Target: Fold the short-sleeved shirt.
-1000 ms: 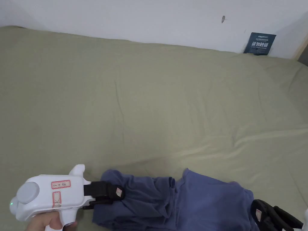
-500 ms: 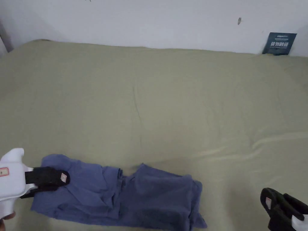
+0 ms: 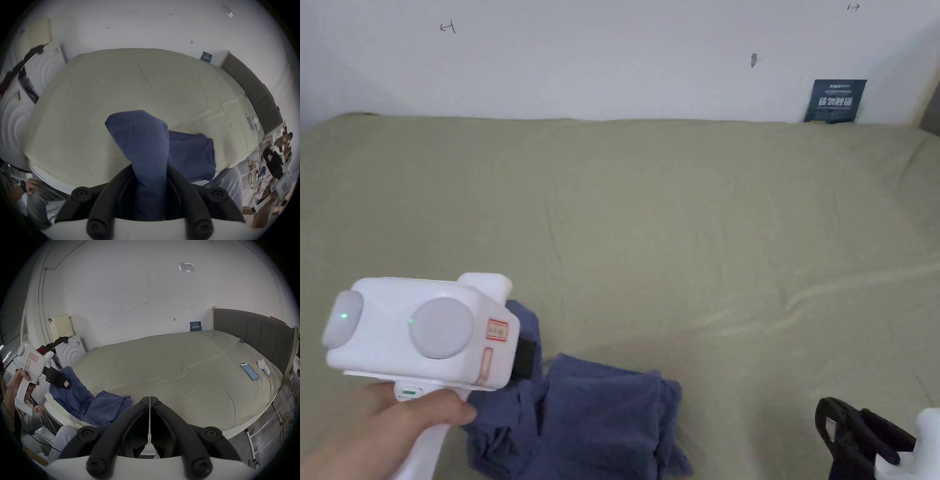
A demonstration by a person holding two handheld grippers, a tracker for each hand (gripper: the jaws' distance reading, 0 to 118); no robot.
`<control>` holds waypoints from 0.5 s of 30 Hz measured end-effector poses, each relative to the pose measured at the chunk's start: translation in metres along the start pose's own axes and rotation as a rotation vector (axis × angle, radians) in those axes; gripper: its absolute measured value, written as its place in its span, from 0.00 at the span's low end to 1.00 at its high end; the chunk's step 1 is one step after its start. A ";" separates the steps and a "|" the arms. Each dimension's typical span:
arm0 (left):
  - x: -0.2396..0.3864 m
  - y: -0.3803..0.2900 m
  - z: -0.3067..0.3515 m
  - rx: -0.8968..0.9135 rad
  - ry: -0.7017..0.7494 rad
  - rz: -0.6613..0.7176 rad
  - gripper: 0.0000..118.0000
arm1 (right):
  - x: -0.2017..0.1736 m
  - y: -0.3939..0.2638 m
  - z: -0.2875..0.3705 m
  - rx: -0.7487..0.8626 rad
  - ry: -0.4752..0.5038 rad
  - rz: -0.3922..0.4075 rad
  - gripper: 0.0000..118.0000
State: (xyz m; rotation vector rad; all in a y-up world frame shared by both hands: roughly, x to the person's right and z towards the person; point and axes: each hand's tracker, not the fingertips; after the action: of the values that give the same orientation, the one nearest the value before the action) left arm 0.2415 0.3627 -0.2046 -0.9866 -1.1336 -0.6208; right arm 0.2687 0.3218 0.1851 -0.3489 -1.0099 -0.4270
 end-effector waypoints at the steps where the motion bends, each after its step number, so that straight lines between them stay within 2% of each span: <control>1: 0.014 0.000 -0.005 -0.014 0.025 -0.035 0.10 | 0.003 0.000 0.000 0.000 -0.005 -0.006 0.03; 8: 0.095 -0.006 -0.085 -0.091 0.039 -0.130 0.10 | 0.014 -0.005 0.005 -0.008 -0.029 -0.046 0.03; 9: 0.106 -0.007 -0.094 -0.087 0.033 -0.131 0.11 | 0.015 -0.006 0.006 -0.011 -0.032 -0.050 0.03; 10: 0.110 -0.009 -0.101 -0.091 0.022 -0.127 0.17 | 0.017 -0.007 0.006 -0.014 -0.034 -0.052 0.03; 11: 0.110 -0.009 -0.108 -0.088 -0.038 -0.098 0.36 | 0.016 -0.008 0.006 -0.018 -0.038 -0.054 0.03; 12: 0.108 -0.009 -0.114 -0.099 -0.082 -0.055 0.81 | 0.018 -0.008 0.007 -0.024 -0.042 -0.055 0.03; 13: 0.109 -0.007 -0.112 -0.131 -0.112 -0.024 1.00 | 0.019 -0.008 0.007 -0.026 -0.044 -0.055 0.03; 15: 0.093 -0.014 -0.106 -0.087 -0.179 0.043 0.94 | 0.020 -0.009 0.009 -0.026 -0.048 -0.056 0.03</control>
State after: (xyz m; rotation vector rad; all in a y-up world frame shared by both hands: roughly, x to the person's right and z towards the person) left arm 0.3088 0.2685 -0.1231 -1.1561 -1.2476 -0.5591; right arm 0.2670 0.3148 0.2079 -0.3566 -1.0636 -0.4848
